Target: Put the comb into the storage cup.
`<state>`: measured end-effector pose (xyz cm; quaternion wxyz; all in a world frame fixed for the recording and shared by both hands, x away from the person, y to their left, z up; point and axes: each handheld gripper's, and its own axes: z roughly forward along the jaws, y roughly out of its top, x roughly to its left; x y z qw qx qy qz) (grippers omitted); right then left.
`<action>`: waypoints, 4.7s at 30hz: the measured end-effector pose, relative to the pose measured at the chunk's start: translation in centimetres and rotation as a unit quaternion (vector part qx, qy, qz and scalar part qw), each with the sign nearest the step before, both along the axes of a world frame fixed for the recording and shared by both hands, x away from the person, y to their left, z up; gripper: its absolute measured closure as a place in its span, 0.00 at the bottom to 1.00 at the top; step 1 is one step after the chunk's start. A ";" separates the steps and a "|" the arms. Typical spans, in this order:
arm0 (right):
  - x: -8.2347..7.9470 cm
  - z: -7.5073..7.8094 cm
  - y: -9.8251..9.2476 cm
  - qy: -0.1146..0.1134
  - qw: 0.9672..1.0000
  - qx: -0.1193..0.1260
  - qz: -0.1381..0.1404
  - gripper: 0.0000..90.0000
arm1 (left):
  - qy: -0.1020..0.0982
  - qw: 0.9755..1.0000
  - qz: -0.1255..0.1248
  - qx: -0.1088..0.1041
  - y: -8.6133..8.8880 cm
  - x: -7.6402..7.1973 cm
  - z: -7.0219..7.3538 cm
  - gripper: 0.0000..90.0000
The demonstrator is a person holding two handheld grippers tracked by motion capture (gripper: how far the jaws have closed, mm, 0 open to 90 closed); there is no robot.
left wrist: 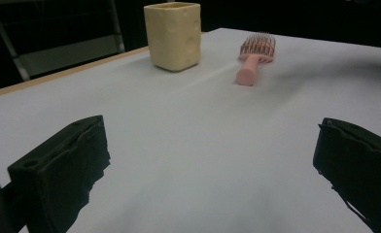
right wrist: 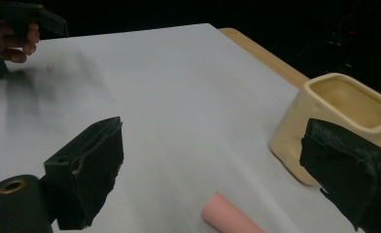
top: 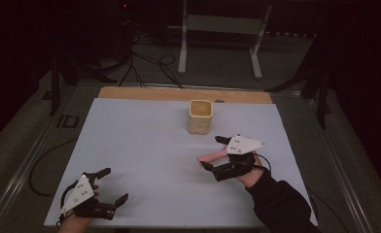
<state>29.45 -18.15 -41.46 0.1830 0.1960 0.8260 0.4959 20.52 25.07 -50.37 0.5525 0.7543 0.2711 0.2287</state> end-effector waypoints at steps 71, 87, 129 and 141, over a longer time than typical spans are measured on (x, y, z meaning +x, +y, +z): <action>8.1 -8.7 4.0 0.115 0.981 -0.146 -0.049 1.00 | 0.010 1.000 -0.007 -0.002 -0.1 0.1 -0.1 0.00; 6.1 -9.1 3.2 0.132 0.977 -0.164 -0.043 1.00 | 0.010 1.000 -0.008 0.000 -0.1 0.1 -0.1 0.00; -1.9 -8.5 -5.4 0.172 0.966 -0.184 -0.061 1.00 | 0.016 1.000 -0.007 0.000 -0.2 0.1 -0.2 0.00; -2.3 -8.5 -10.0 0.184 0.961 -0.174 -0.112 1.00 | 0.016 1.000 -0.007 0.001 -0.3 0.2 -0.2 0.00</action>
